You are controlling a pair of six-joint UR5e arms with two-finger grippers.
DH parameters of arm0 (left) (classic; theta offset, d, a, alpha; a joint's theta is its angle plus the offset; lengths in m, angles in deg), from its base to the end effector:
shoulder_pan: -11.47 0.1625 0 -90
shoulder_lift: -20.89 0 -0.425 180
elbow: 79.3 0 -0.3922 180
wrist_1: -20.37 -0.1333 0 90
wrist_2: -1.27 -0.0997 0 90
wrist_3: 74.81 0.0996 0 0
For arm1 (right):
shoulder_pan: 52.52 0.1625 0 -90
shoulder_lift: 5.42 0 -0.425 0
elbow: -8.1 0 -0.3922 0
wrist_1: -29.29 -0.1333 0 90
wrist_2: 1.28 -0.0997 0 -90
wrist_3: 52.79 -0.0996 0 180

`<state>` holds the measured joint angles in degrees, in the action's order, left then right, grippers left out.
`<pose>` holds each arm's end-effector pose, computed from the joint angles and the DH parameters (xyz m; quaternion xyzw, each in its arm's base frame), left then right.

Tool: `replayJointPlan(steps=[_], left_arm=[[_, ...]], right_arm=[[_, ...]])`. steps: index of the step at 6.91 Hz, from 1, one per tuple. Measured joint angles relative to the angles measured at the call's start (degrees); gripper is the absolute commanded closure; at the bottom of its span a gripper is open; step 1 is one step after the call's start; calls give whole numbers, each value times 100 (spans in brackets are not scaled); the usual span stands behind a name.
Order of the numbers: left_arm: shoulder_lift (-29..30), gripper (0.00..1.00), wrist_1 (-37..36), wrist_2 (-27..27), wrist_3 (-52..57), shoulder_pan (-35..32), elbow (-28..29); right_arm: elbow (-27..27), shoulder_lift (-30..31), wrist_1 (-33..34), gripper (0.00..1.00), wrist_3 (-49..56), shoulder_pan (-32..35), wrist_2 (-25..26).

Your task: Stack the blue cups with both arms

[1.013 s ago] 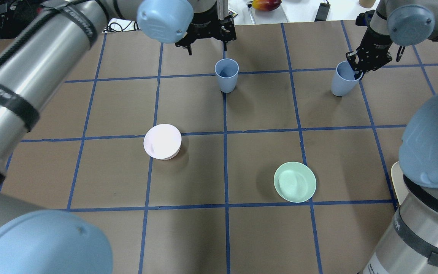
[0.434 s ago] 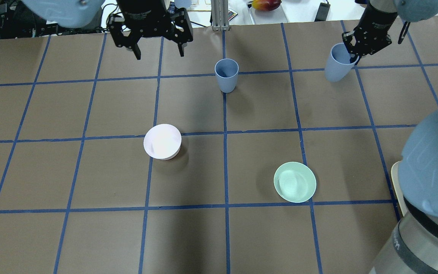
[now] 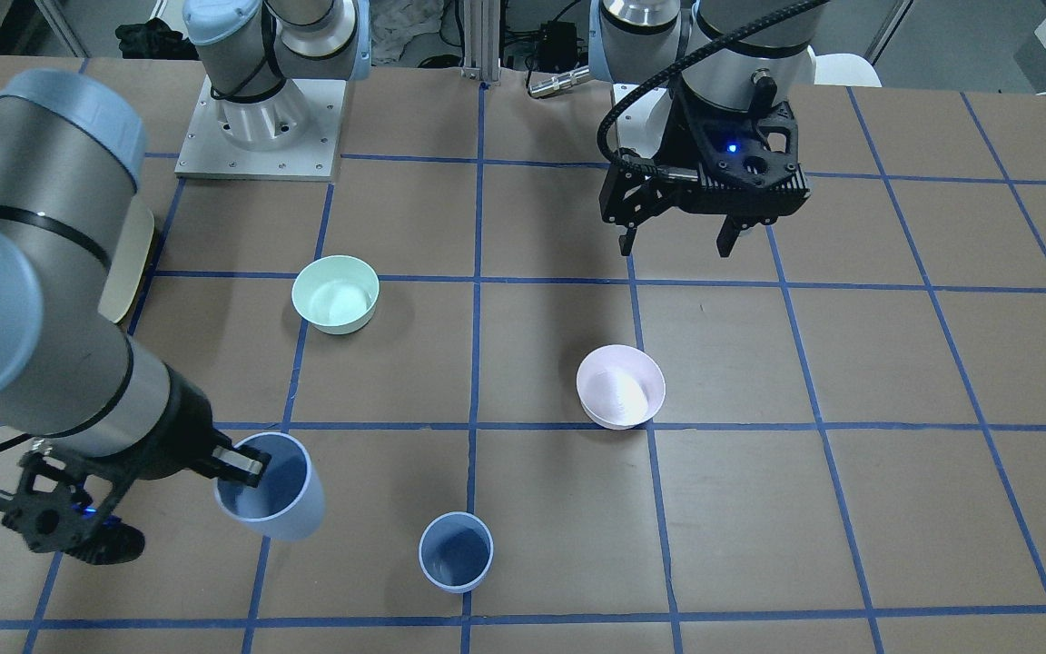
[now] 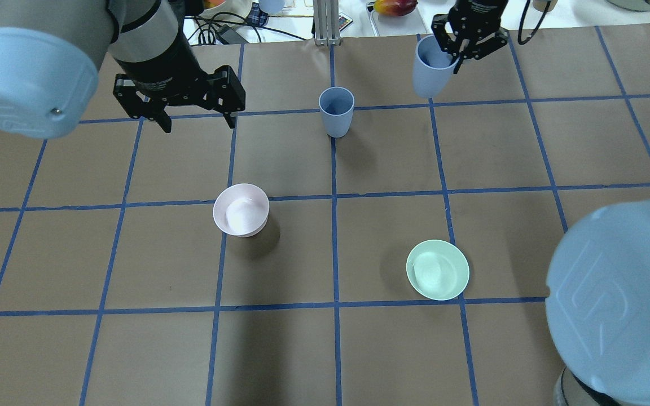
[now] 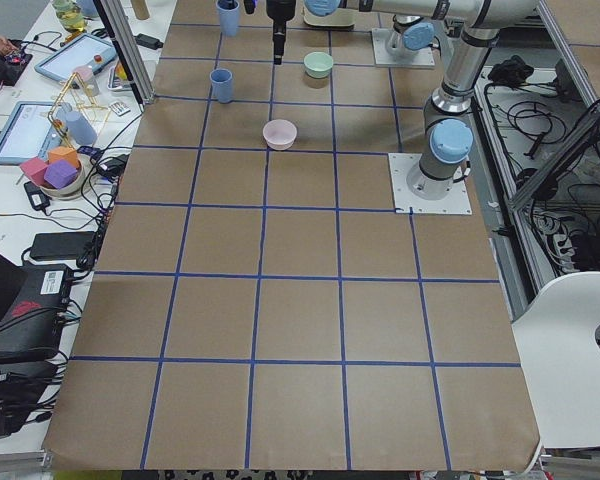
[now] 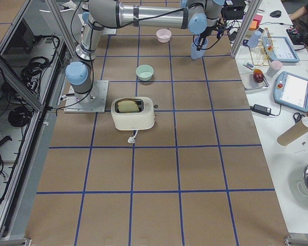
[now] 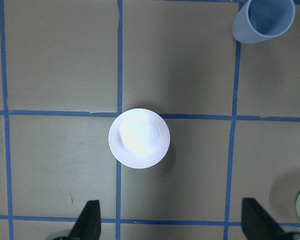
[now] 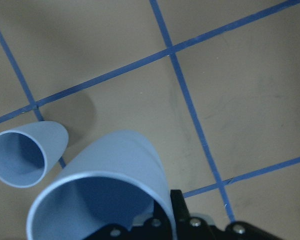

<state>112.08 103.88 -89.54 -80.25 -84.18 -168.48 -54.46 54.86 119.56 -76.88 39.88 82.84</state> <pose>-0.1815 -0.4953 0.4965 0.0015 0.9985 -0.0538 0.0019 0.1726 -0.6921 0.4135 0.1888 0.9805 0.0288 0.0459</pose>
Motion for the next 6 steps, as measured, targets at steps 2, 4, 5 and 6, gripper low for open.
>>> replayJointPlan(steps=[2,4,5,6], left_arm=[[9,0,23,27,221,273,70],[50,0,141,25,276,334,169],[46,0,265,34,284,344,183],[37,0,379,41,287,343,186]], right_arm=[[48,-61,117,100,-1002,475,-66],[84,-237,444,100,-1464,722,-21],[93,-349,630,100,-1528,789,15],[96,-429,769,100,-1584,829,12]])
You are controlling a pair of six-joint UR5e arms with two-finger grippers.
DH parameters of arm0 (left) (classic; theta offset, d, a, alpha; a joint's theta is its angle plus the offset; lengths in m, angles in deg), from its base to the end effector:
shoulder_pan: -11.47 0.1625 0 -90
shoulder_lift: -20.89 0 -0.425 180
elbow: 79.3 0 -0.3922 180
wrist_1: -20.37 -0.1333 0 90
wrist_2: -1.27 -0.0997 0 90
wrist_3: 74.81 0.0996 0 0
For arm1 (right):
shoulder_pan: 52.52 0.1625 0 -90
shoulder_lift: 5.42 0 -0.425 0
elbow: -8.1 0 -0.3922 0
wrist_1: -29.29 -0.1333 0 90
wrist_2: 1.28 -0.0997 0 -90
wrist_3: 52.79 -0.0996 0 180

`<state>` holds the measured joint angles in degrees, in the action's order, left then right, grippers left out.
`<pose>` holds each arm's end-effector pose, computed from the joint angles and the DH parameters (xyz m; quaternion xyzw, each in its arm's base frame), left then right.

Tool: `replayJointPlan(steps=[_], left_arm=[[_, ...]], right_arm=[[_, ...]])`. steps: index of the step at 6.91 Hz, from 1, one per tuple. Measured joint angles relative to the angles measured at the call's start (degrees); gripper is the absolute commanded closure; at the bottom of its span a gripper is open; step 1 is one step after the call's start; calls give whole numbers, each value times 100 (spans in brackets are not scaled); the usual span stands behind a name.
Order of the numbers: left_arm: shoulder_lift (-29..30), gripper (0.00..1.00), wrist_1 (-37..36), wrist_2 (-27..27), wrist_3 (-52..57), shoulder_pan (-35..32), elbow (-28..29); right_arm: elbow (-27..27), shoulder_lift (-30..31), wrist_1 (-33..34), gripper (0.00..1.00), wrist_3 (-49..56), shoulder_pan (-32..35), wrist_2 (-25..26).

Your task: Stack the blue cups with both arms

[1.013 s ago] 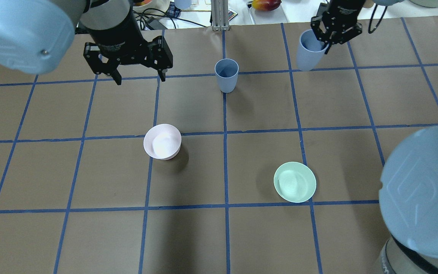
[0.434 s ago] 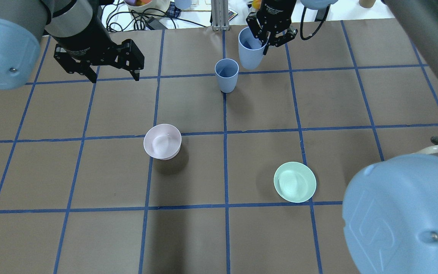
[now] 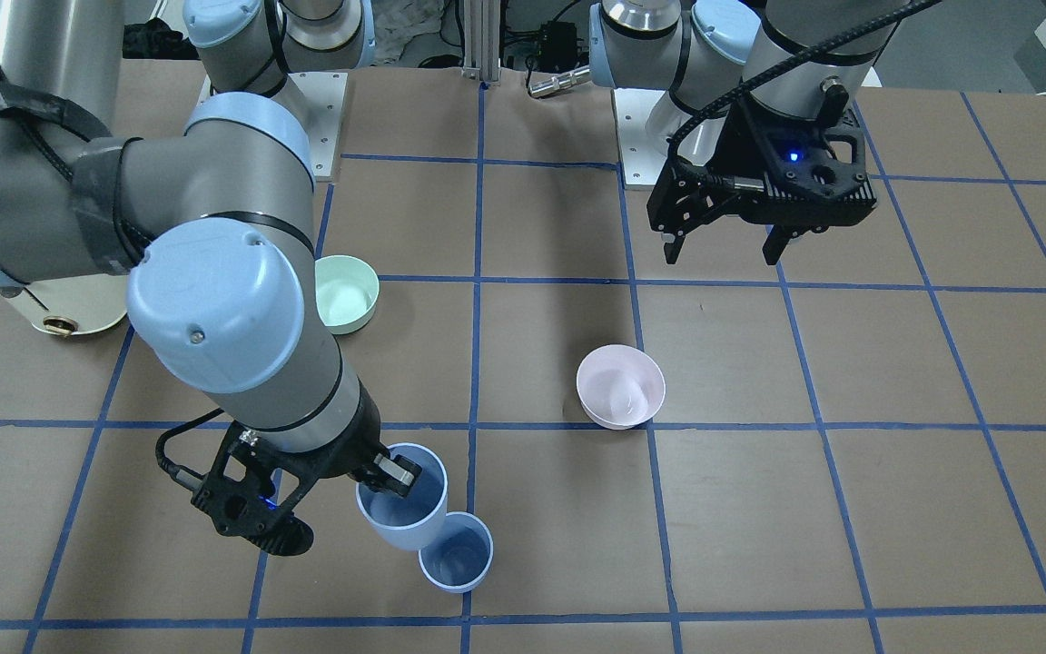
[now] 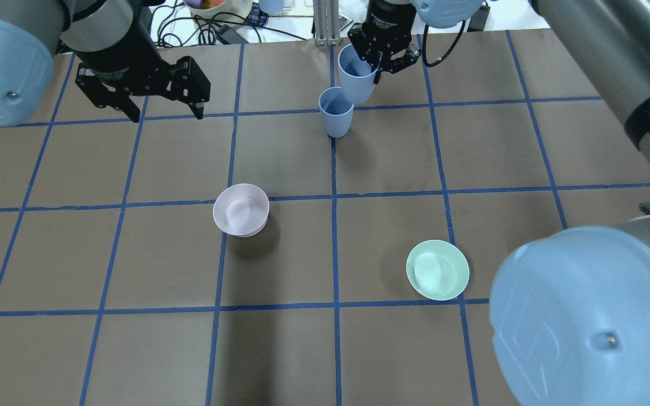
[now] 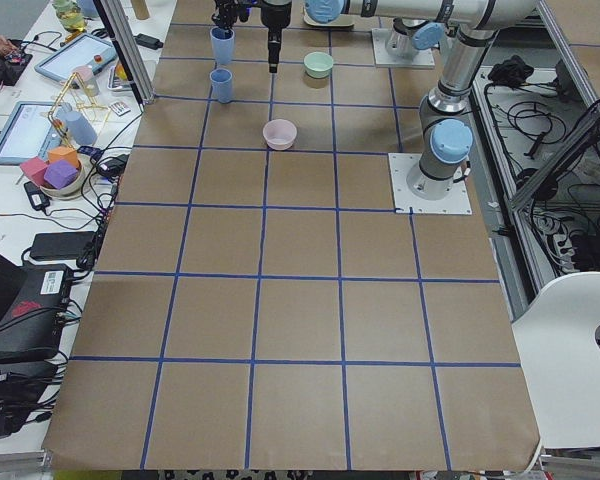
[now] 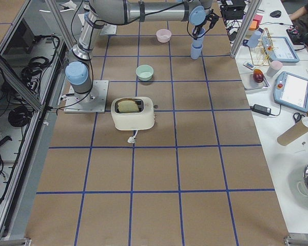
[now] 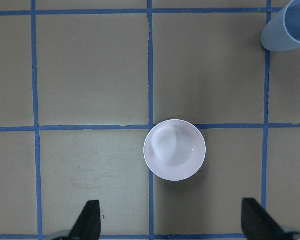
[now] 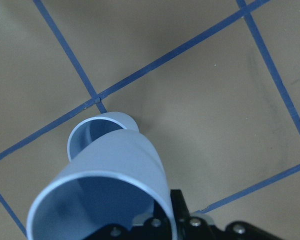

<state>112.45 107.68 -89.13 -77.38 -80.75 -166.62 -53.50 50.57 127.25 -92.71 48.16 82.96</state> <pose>-0.1523 -0.5043 0.5023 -0.0032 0.9994 -0.0334 0.0021 0.2764 -0.6925 0.3815 0.2510 0.9665 0.0030 0.0542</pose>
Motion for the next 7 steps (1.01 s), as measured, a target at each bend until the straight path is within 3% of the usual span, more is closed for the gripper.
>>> replayJointPlan(steps=[3,4,5,6,7], left_arm=[[-31,0,67,-23,1,-12,3],[-37,0,67,-28,1,-14,4],[-43,0,67,-30,1,-15,4],[-47,0,67,-30,1,-15,4],[-50,0,67,-30,1,-15,3]], right_arm=[[2,-196,212,100,-206,139,-46],[0,-265,301,79,-233,160,-51],[-3,-312,353,46,-221,167,-35],[-7,-340,378,20,-197,169,8],[-7,-351,390,16,-201,171,64]])
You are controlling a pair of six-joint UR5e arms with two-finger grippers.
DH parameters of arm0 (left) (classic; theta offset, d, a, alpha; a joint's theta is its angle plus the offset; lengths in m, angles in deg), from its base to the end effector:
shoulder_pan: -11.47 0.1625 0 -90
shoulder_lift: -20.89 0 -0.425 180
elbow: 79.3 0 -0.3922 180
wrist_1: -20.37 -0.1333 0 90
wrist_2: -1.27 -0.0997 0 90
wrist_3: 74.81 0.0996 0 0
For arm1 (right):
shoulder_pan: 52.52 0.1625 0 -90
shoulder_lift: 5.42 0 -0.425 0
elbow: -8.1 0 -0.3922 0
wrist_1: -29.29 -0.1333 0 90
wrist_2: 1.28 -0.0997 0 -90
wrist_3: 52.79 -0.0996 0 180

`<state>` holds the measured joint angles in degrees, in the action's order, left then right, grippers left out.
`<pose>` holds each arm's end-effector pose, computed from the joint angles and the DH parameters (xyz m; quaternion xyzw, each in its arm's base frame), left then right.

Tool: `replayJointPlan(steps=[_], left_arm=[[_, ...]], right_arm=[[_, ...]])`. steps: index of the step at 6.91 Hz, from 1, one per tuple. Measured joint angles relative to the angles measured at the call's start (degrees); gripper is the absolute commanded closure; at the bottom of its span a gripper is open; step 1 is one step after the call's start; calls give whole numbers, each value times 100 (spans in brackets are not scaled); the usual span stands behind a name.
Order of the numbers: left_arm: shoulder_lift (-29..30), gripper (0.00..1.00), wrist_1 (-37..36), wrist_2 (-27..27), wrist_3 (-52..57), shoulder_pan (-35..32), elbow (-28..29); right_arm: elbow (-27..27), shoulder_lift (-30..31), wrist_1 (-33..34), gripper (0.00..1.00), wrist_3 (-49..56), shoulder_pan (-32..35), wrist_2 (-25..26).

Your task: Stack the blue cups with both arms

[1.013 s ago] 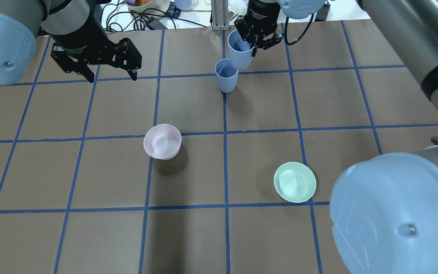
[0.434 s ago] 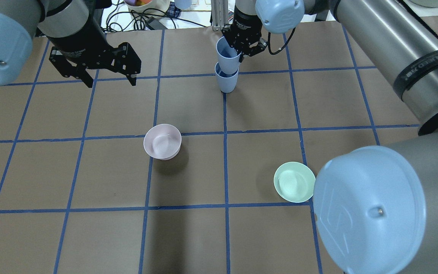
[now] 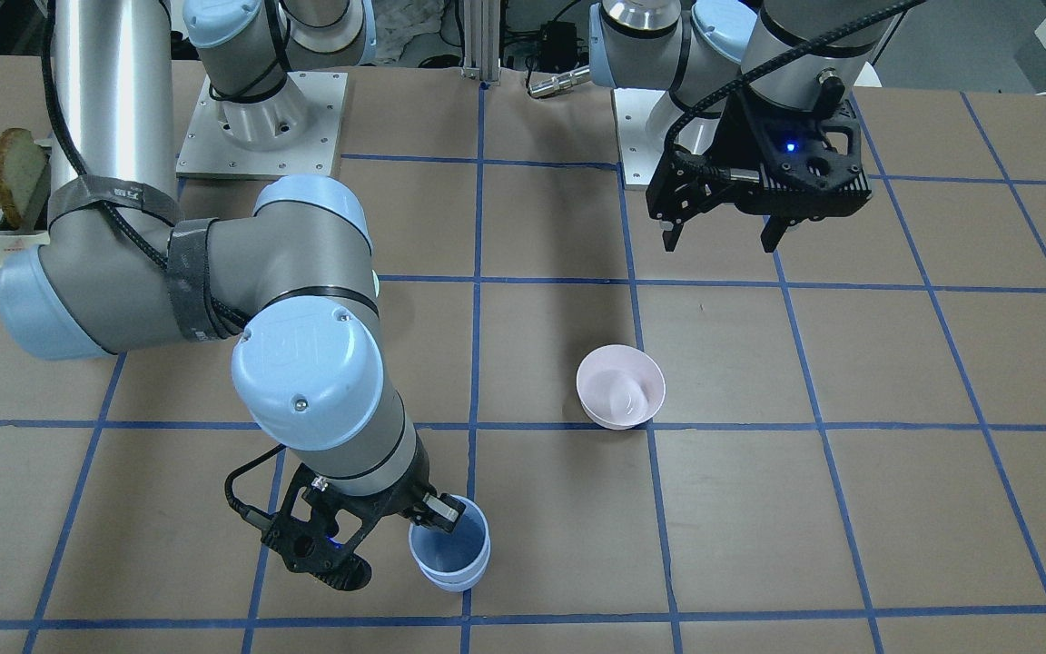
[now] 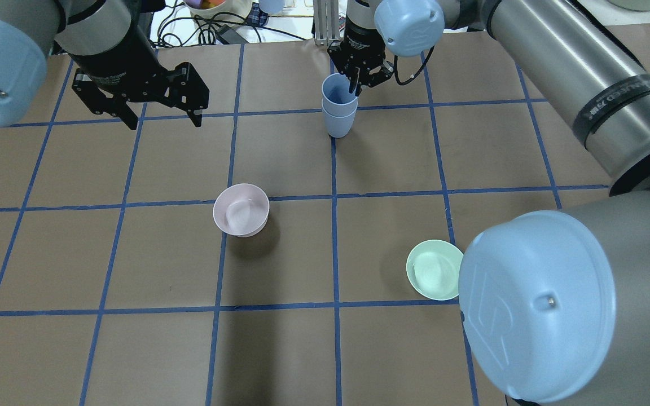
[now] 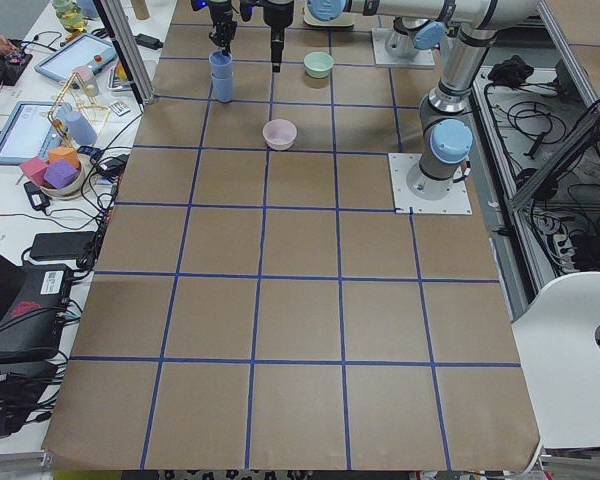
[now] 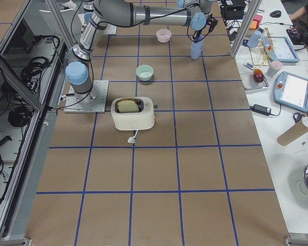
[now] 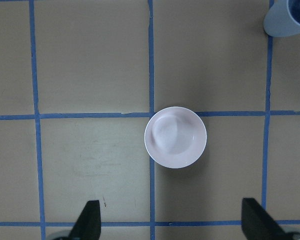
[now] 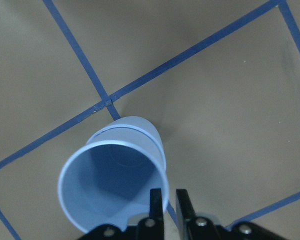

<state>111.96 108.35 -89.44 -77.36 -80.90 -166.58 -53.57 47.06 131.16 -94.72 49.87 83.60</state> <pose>-0.1529 -0.5000 0.5057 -0.0018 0.9995 -0.0323 0.0048 0.2999 -0.7023 0.3425 0.2536 0.9660 -0.0004 0.0504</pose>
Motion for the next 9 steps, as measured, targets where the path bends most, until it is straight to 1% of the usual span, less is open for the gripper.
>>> replayJointPlan(steps=[1,2,3,4,6,7,8,9], left_arm=[[-1,0,0,0,0,0,0],[-1,0,0,0,0,0,0],[-1,0,0,0,0,0,0],[-1,0,0,0,0,0,0],[-1,0,0,0,-2,0,0],[-3,0,0,0,-6,0,0],[-7,0,0,0,-6,0,0],[-9,0,0,0,-3,0,0]], right_arm=[[2,6,15,3,-1,0,66],[7,33,6,0,19,-7,108],[-6,141,-126,0,111,-34,132],[-43,344,-452,0,332,-76,196],[-137,790,-1416,0,1361,-337,464],[-310,1000,-1677,0,1872,-522,539],[-672,1319,-1779,0,2202,-682,613],[-1192,1753,-1774,0,2468,-832,698]])
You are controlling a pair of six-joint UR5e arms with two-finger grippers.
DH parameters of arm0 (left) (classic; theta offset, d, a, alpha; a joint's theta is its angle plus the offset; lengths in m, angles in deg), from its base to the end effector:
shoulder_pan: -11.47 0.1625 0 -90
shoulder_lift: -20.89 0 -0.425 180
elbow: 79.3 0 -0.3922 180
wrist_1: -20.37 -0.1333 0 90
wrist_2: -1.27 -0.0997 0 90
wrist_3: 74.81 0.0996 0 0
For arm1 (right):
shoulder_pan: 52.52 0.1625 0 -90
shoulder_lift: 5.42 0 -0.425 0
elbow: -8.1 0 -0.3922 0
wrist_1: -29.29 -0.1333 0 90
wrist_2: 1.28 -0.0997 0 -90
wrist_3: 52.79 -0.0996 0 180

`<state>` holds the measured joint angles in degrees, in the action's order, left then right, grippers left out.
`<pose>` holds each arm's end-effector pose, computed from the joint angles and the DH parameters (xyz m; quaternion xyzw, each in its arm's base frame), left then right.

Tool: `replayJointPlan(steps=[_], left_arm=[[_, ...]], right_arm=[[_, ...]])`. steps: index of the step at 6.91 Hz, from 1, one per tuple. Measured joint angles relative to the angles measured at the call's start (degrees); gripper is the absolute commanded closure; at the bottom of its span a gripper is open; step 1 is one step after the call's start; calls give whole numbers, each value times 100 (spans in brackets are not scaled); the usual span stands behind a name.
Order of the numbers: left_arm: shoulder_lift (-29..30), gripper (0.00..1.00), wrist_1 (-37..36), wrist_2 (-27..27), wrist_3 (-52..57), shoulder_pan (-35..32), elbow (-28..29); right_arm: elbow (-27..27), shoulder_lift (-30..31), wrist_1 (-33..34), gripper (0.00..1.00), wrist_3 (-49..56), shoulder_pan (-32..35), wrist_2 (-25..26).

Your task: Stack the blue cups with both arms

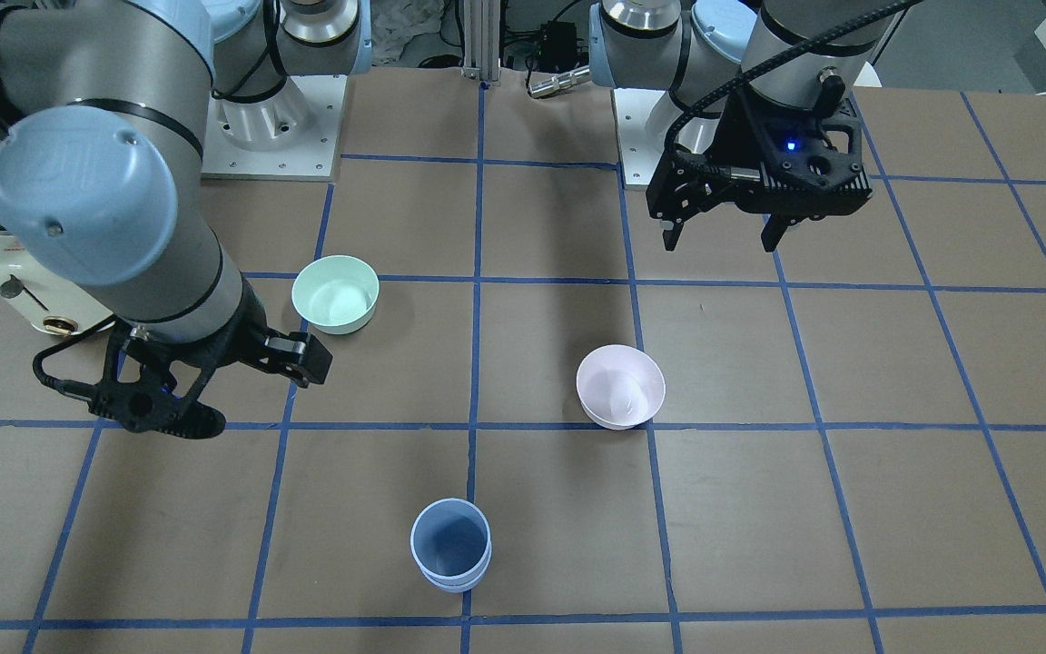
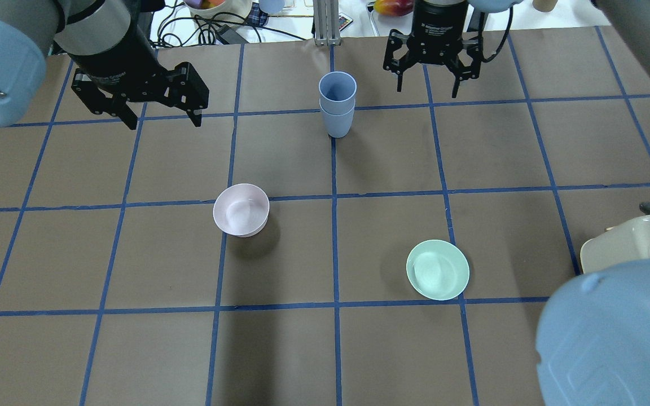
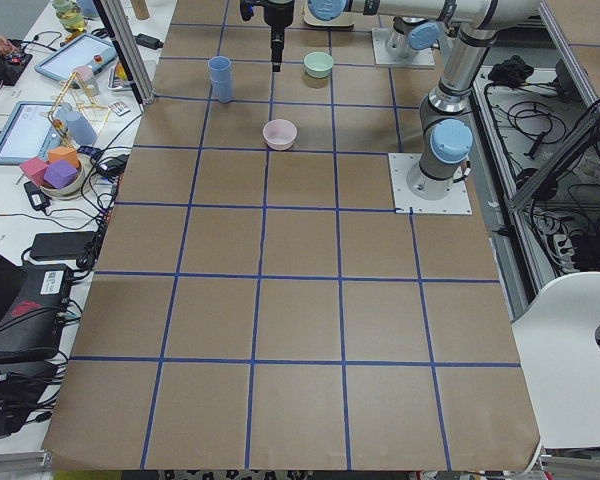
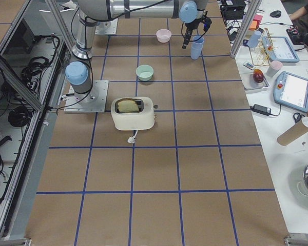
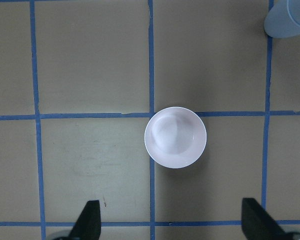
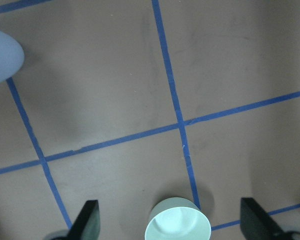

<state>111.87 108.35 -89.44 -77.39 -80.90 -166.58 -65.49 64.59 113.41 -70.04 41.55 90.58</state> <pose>-0.1528 -0.4994 0.5065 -0.0020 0.9994 -0.0330 0.0048 0.1737 -0.6079 0.4228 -0.1130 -0.9900 -0.0780 0.0311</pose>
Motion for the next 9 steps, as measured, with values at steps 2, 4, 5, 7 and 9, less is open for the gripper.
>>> replayJointPlan(steps=[2,4,5,7,9], left_arm=[[0,0,0,0,2,0,0],[1,0,6,0,-1,-2,-5],[2,0,8,0,-1,-5,-8],[7,0,9,0,-5,-8,-9],[7,0,9,0,-4,-9,-9]], right_arm=[[-1018,971,118,0,377,-257,77],[-1304,1503,37,0,621,-323,68],[-1329,1608,-57,0,811,-331,77],[-1331,1688,-177,0,1247,-336,93],[-1336,1691,-155,0,1362,-328,26]])
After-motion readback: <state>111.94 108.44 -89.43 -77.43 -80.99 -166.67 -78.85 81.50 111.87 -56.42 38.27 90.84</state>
